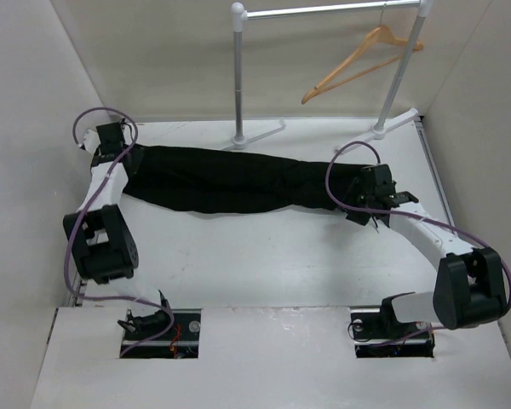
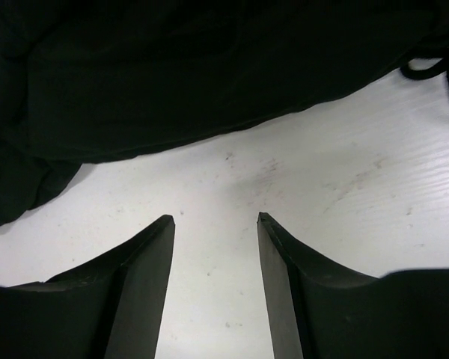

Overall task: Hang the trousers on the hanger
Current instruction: Fold the trousers at the center of the board.

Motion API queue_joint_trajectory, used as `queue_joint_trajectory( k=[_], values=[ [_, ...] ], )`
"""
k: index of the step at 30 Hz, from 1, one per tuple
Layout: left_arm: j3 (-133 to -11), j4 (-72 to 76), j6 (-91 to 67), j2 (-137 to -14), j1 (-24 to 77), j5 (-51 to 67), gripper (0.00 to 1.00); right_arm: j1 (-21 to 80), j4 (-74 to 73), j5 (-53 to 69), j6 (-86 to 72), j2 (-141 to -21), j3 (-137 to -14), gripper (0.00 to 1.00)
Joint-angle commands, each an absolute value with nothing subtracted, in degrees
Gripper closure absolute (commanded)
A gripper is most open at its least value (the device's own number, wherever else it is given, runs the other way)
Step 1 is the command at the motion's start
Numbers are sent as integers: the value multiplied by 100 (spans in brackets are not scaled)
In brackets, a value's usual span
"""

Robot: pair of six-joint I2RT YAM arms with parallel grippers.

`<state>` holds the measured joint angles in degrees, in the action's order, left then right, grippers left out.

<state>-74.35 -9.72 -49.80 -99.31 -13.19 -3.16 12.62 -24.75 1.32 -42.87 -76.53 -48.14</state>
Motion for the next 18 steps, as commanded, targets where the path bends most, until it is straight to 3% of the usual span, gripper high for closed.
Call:
queue_joint_trajectory(
  k=[1,9,18],
  values=[
    [-7322,-1466,-4782,-8800,-1261,-843,100,1077,-2153,105,-4271,-7506,-4869,44],
    [-6908,-1600,-4201,-8639,-1630,-1125,99,647,-2206,70,-4254,-7594,-5027,36],
    [-8638,-2301,-3516,-10105,-1534,-1485,98,312,-2189,52,-4324,-7919,-5326,33]
  ],
)
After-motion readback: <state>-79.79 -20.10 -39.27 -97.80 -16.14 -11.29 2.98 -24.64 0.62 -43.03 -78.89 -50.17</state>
